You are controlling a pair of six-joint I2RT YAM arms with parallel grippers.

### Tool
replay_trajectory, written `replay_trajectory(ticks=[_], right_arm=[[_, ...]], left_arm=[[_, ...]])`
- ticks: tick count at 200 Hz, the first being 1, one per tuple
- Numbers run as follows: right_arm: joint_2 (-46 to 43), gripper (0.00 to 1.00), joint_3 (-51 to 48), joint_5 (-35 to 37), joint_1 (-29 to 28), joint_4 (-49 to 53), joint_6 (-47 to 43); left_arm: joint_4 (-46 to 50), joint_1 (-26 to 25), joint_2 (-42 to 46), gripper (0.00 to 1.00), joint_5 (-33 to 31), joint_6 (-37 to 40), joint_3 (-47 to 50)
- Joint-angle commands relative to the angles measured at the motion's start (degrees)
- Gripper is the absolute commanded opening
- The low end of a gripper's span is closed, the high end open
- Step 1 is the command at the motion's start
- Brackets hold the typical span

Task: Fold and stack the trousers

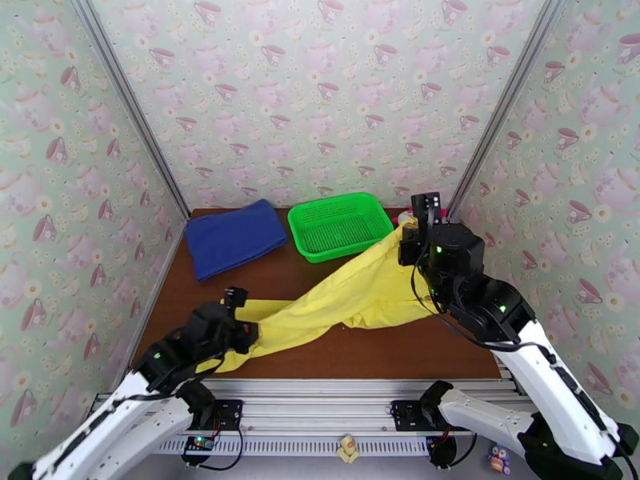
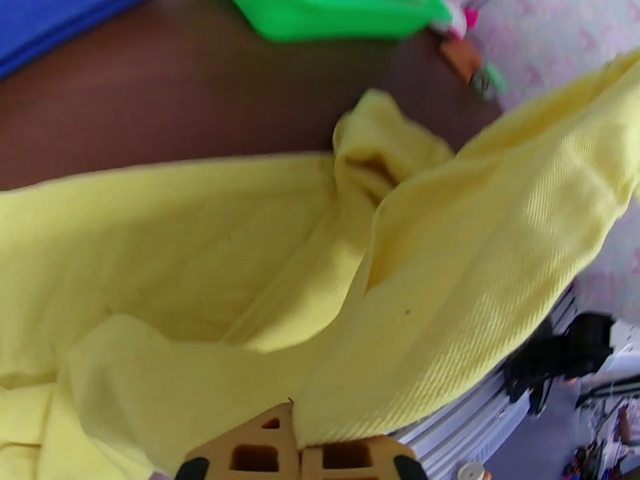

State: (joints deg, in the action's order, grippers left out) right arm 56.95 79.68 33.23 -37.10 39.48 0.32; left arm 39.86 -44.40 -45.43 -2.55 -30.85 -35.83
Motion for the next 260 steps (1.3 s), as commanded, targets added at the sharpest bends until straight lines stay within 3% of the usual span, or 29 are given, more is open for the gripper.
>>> replay_trajectory(ticks=[1,46,74,117,171,192,209,241,260], right_arm=[[-2.5,0.00,-2.9,1.2,0.2,-3.7,3.1],[-5.2,0.00,-9.8,1.6,0.2,-2.8,5.3],[-4.7,0.00,-14.1,0.0,0.3,-0.7,7.8],[-1.7,0.00,-19.4,-2.0,0.3,-3.9,10.4],[9.8,0.00,-18.8,-4.4,2.4,-18.4,6.4],[15.5,0.00,-14.9,-11.1,6.1,-22.2,3.4],[18.5,0.00,-9.2,-16.6,6.5,-22.3,-0.3],[20.5,0.00,3.3,-25.2,6.4,-19.3,-3.1],[19.2,0.00,6.3,-29.5,6.5,-19.4,-4.1]], left_arm=[[-10.1,-2.8,-13.5,0.00,-13.2,-5.2,2.1],[-26.1,-1.9,-36.6,0.00,-7.3,-6.4,2.1],[-32.5,2.2,-46.1,0.00,-2.6,-7.3,2.4],[-36.4,12.8,-48.1,0.00,-1.3,-7.0,3.7],[-33.5,26.0,-48.7,0.00,-0.1,-1.1,-5.3],[-31.2,28.6,-45.9,0.00,2.0,0.6,-8.5],[-26.7,30.5,-38.6,0.00,2.5,3.0,-10.4],[-13.0,34.7,-21.6,0.00,-5.1,7.8,-16.3],[-9.7,38.1,-13.0,0.00,-5.0,7.0,-17.1]])
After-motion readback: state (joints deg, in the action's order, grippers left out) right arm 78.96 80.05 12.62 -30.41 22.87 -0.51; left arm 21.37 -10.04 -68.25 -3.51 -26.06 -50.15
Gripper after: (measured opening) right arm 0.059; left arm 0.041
